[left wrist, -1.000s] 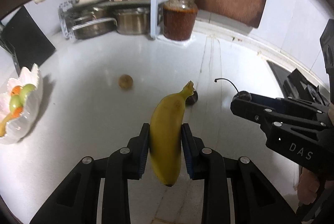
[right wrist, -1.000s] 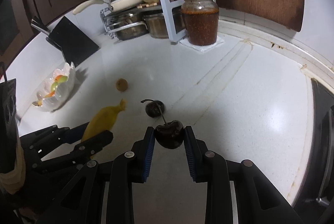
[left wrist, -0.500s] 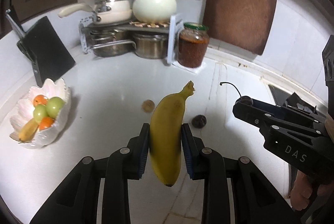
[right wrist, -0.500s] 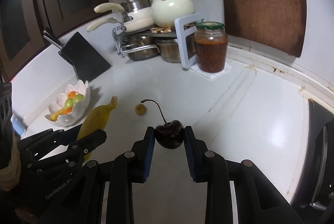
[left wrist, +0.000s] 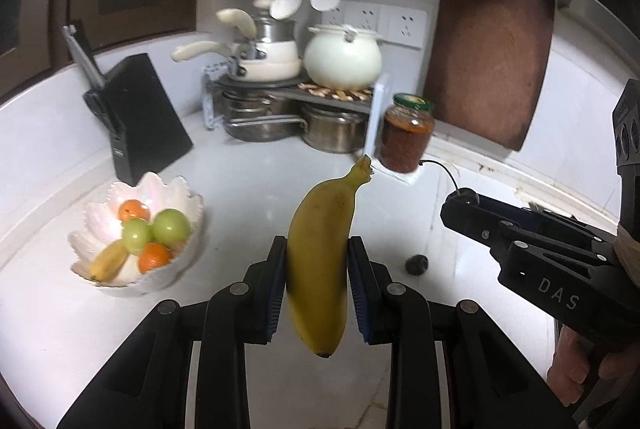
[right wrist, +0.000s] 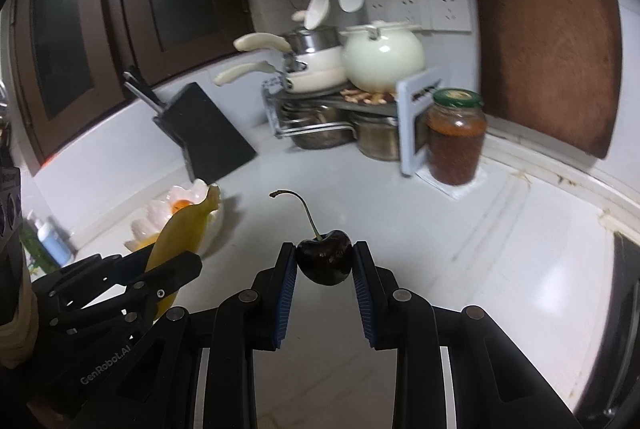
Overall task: Organize fruits
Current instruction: 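Carry the banana with the left tool while the right tool carries the cherries over the bowl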
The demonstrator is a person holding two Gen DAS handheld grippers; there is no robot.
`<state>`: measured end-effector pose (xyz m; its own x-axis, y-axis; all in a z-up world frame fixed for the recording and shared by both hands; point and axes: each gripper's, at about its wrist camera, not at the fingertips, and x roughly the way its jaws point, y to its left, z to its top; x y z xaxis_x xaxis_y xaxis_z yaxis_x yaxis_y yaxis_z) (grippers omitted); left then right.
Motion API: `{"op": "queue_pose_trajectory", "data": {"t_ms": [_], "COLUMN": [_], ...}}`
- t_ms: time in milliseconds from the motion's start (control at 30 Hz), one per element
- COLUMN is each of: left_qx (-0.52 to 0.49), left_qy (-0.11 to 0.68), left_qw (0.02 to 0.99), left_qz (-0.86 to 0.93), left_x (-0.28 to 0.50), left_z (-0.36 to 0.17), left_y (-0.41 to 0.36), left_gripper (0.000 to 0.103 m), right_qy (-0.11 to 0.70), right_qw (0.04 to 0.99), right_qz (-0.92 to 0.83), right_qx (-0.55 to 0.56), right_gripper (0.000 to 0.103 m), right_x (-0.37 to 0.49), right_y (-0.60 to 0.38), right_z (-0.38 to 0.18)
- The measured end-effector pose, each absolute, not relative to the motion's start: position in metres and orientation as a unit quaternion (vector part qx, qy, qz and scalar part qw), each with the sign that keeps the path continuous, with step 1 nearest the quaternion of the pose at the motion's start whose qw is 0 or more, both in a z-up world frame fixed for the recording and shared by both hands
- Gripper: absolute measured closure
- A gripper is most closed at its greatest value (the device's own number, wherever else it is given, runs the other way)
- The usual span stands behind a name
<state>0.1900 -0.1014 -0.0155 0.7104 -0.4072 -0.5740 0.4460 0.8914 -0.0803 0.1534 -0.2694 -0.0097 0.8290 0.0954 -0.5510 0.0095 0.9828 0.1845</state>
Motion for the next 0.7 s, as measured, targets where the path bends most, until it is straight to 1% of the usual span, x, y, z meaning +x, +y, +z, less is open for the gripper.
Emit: {"op": "queue_pose_trajectory", "data": {"t_ms": [700], "left_qx": [0.017], "left_qy": [0.272], "left_qw": [0.954], "left_qz": [-0.123], "left_x": [0.207], "left_z": [0.009], "left_y": [0.000], "left_gripper": [0.073], "right_qy": [0.249], "right_qw": [0.959], "right_qz": [0.123], "right_qx": [0.063], "right_gripper": [0.073], "right_x": [0.199], "right_y": [-0.174], "right_z": [0.017]}}
